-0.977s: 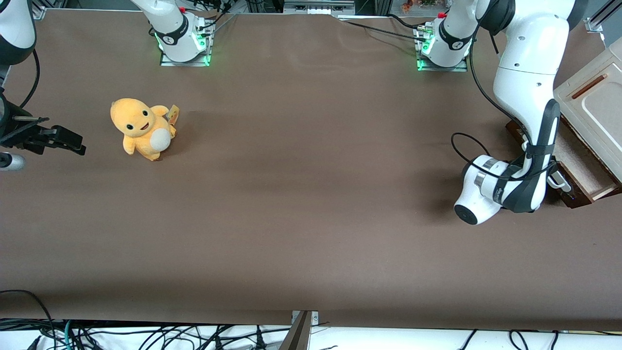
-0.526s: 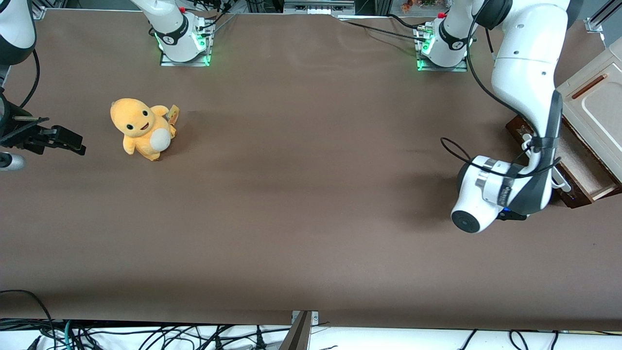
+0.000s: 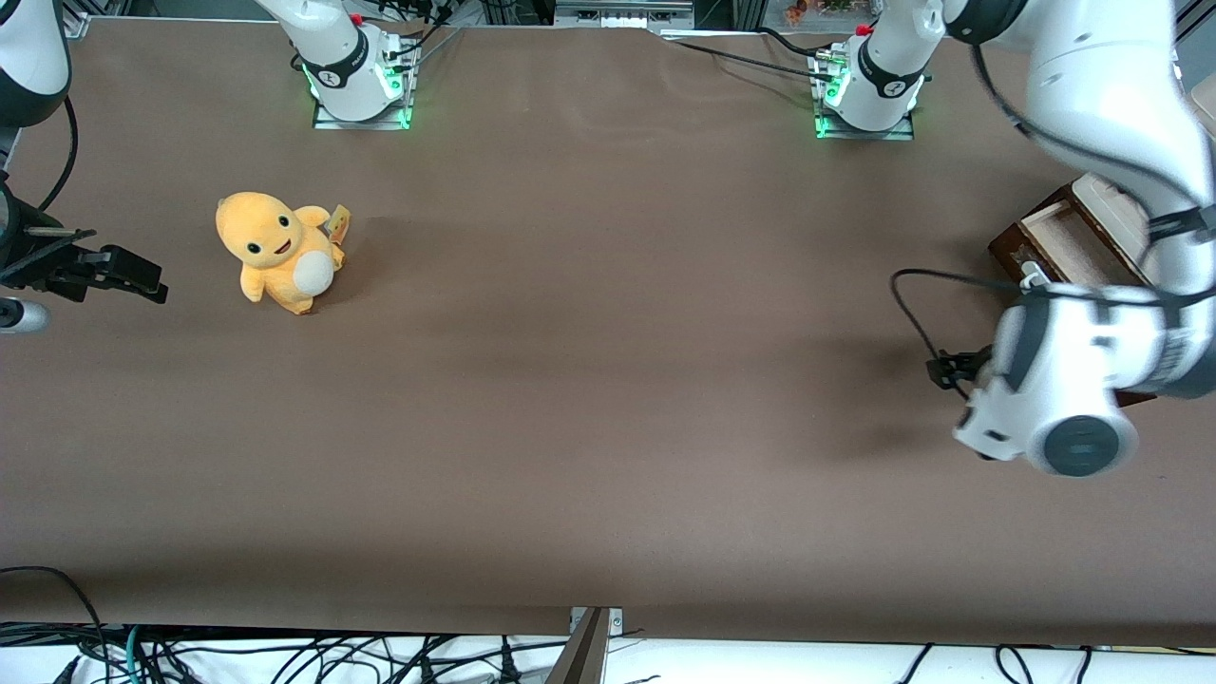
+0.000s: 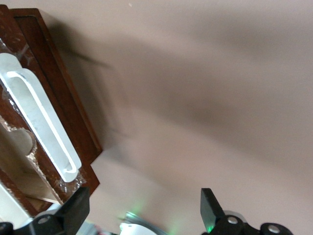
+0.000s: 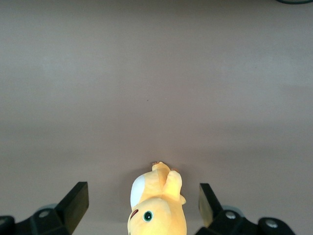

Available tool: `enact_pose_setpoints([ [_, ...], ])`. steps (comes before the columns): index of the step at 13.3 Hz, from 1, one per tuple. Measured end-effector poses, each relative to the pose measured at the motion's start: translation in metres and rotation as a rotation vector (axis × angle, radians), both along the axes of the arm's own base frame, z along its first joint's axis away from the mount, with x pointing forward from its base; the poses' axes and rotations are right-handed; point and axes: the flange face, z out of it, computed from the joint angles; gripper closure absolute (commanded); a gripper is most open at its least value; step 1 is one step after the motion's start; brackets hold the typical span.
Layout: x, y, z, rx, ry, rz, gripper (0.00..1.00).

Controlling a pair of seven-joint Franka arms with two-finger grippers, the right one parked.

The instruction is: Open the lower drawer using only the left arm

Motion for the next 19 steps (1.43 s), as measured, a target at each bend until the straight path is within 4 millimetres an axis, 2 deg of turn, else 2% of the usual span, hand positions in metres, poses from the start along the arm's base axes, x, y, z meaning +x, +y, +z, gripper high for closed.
enact_pose_setpoints([
  [3, -0.003, 0.025, 0.048, -0.107, -0.072, 0.065, 0.0],
  [5, -0.006, 0.04, 0.069, -0.137, -0.108, 0.063, 0.0],
  [7, -0.005, 0.052, 0.09, -0.194, -0.192, -0.012, 0.0],
  [9, -0.018, 0.063, 0.109, -0.237, -0.283, -0.142, 0.0],
  [11, -0.043, 0.069, 0.13, -0.243, -0.341, -0.211, 0.0],
  [13, -0.063, 0.055, 0.158, -0.236, -0.424, -0.265, 0.0],
  [15, -0.086, 0.029, 0.182, -0.232, -0.482, -0.313, 0.0],
  [17, -0.114, 0.01, 0.197, -0.24, -0.463, -0.341, 0.0],
  [19, -0.137, 0.004, 0.208, -0.248, -0.416, -0.345, 0.0],
])
